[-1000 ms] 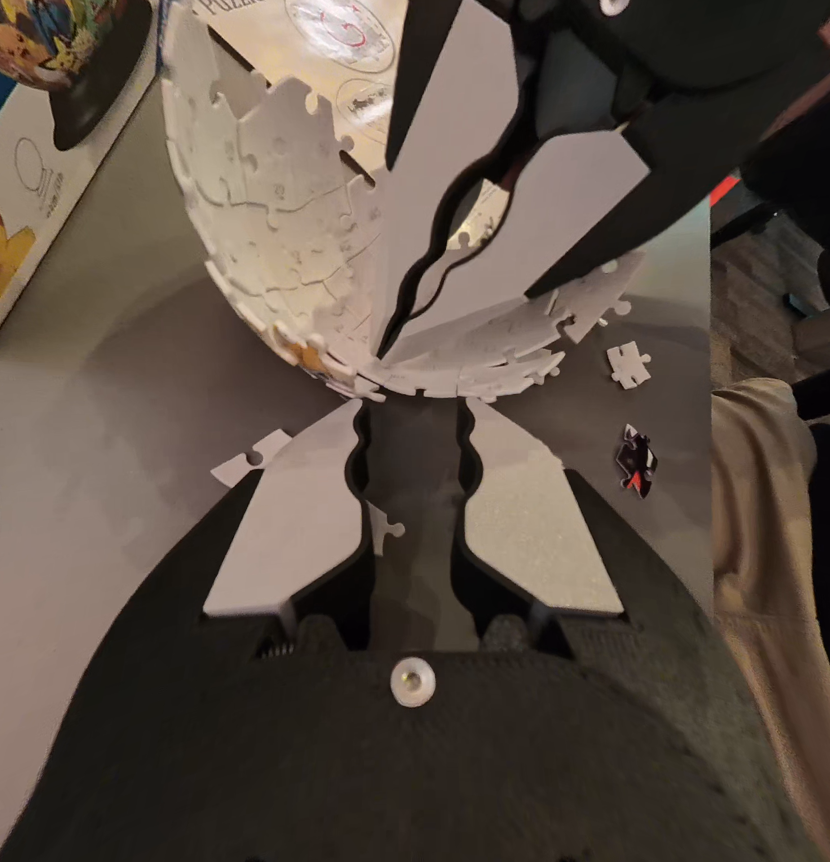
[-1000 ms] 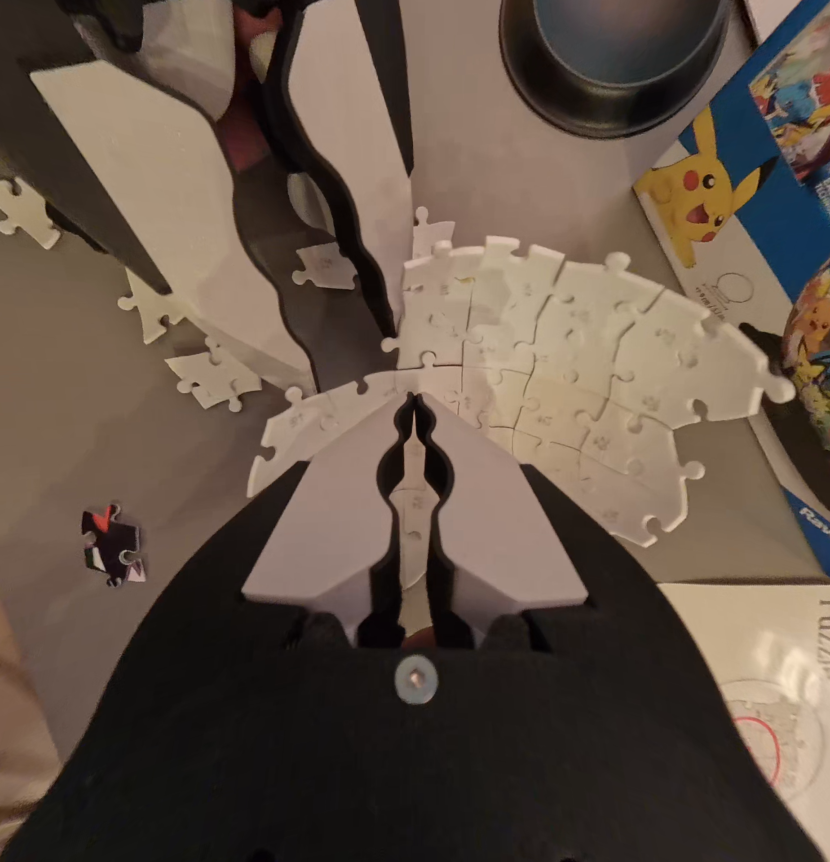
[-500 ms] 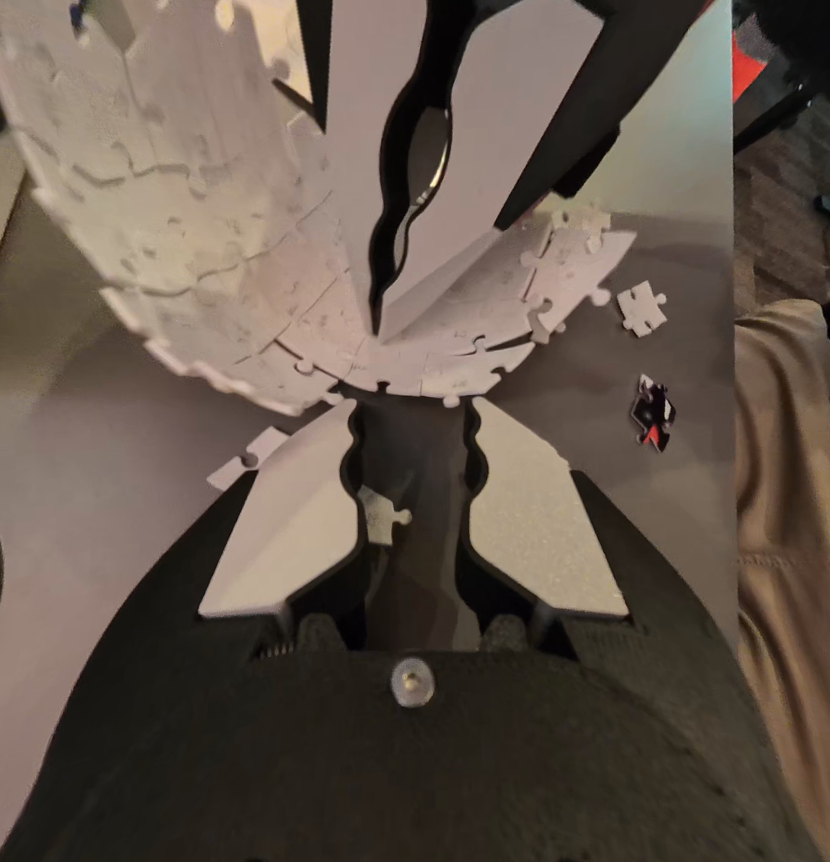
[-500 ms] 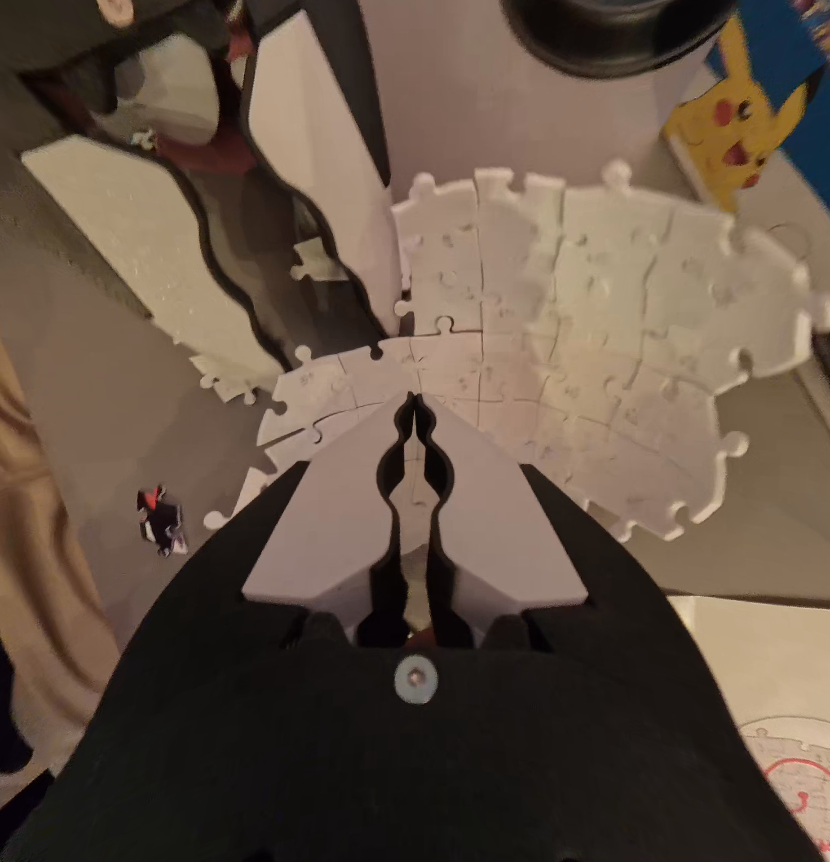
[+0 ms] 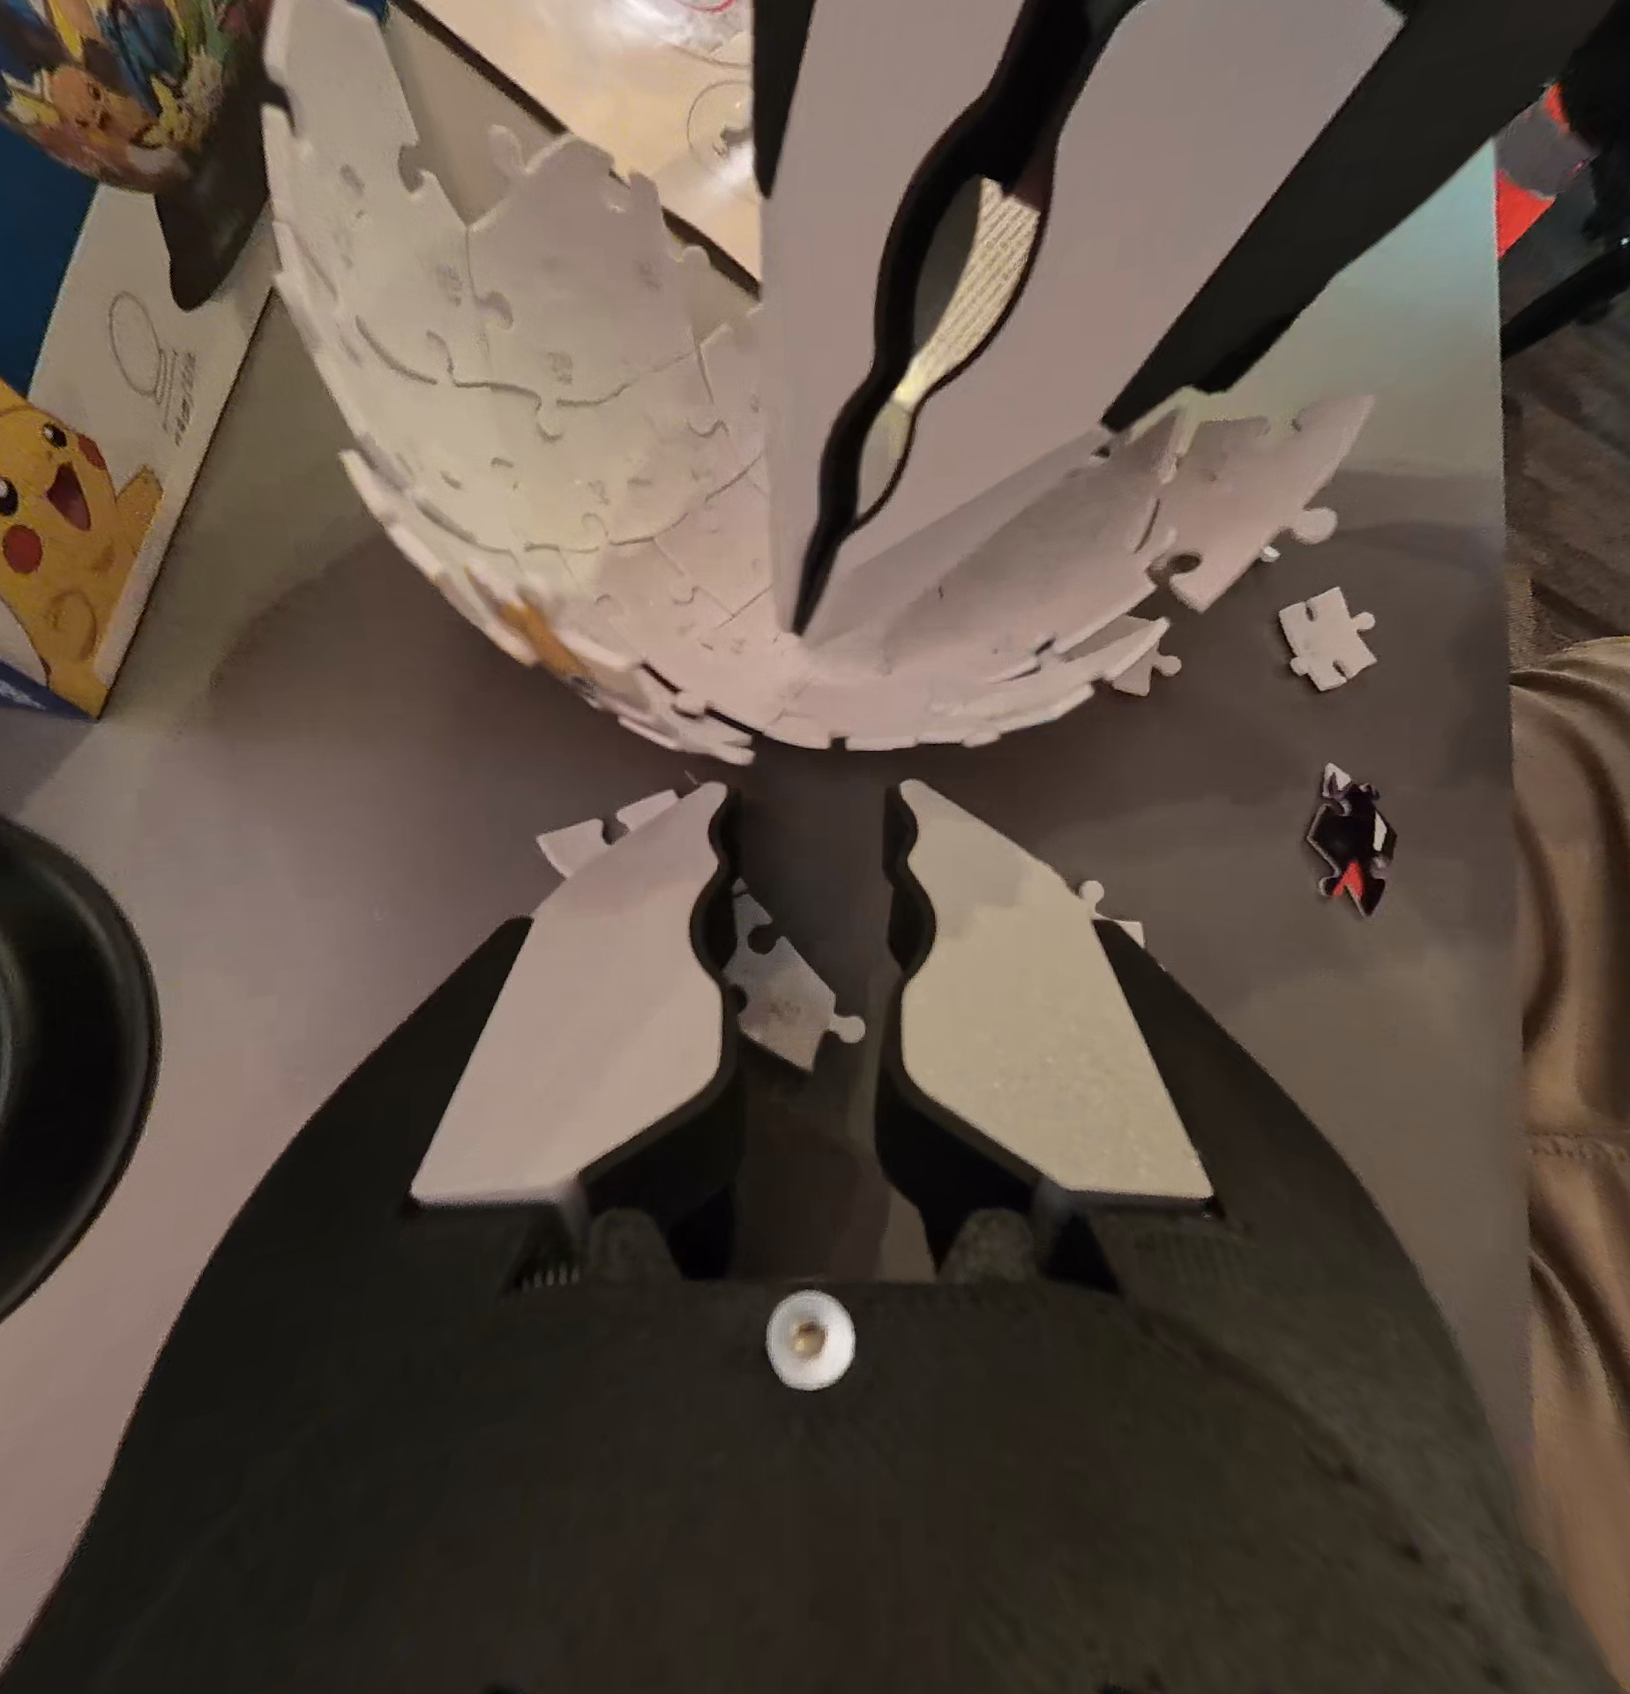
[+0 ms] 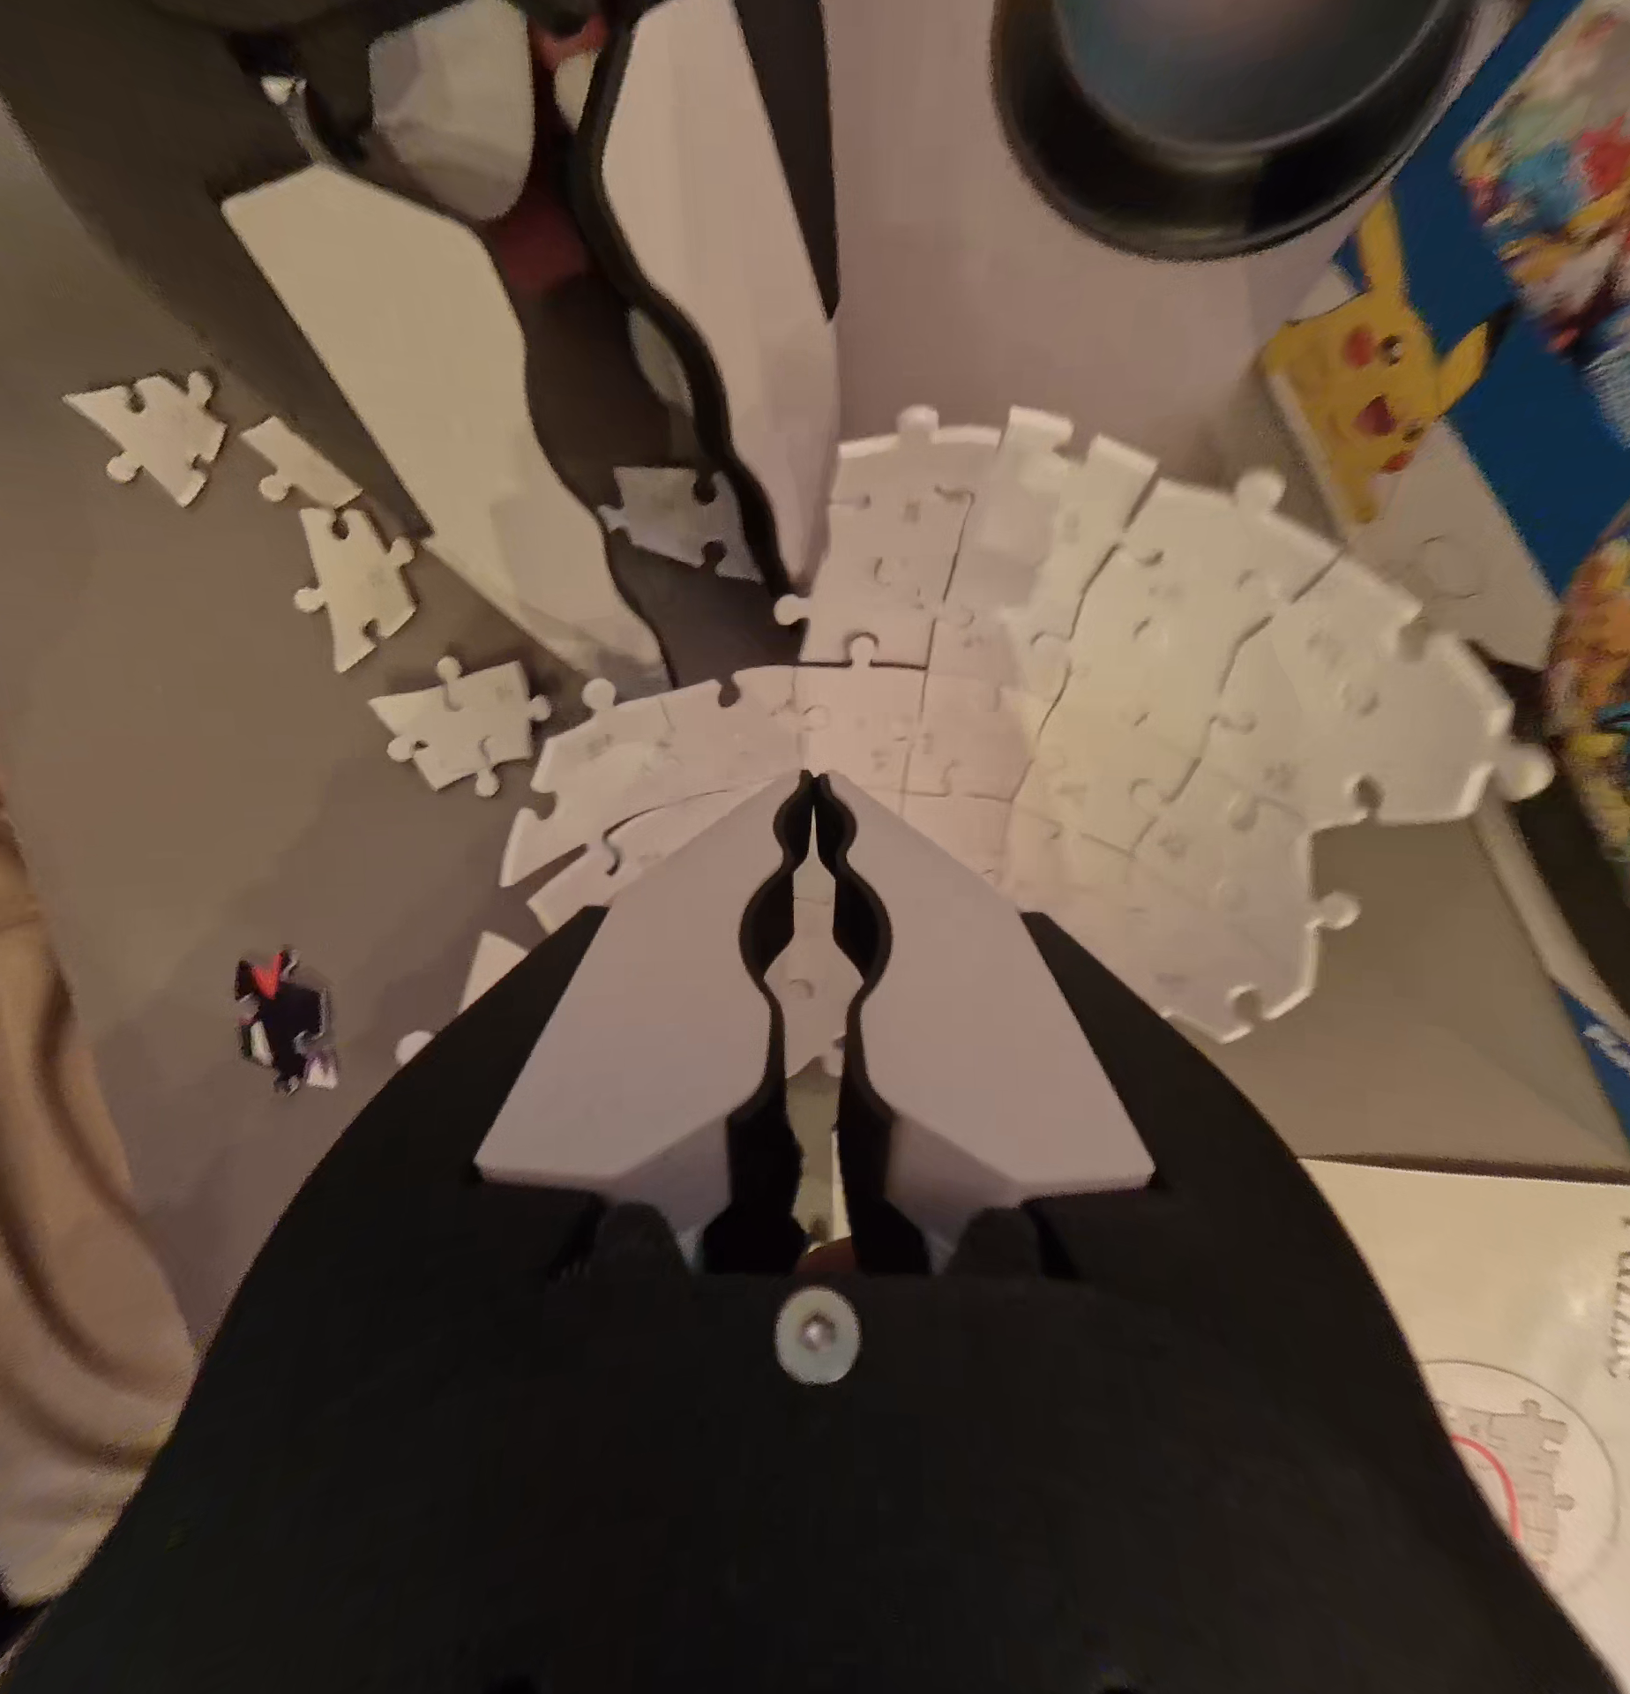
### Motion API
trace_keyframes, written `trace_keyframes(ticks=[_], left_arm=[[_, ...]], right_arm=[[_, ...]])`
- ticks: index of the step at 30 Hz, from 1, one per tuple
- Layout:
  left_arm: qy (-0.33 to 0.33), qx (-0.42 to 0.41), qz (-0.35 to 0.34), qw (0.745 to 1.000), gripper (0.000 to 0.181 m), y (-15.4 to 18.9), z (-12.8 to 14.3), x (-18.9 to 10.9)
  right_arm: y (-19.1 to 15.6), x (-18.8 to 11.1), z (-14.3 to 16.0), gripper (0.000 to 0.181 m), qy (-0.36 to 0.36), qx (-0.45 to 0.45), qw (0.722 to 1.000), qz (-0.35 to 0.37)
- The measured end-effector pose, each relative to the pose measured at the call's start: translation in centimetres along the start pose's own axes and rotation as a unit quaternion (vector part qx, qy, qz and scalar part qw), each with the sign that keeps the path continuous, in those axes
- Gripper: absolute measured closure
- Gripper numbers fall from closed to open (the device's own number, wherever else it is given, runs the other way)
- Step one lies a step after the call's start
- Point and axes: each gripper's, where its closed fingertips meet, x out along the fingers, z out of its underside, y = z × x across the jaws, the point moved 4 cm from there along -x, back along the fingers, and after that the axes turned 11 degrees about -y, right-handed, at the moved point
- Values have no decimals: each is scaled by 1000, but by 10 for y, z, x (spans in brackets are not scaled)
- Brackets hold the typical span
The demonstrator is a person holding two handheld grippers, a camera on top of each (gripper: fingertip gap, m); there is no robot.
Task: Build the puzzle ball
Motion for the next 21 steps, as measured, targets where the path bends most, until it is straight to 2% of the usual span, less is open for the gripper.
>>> trace_keyframes(ticks=[3, 8, 21], left_arm=[[10, 8, -7, 1000, 152, -4, -3, -2], [8, 24, -17, 1000, 148, -8, -7, -1], [3, 69, -36, 997, 137, -5, -12, 3]], right_arm=[[13, 0, -4, 181, 8, 8, 998, 54], [19, 6, -13, 181, 33, 0, 995, 94], [17, 7, -15, 181, 68, 4, 995, 70]])
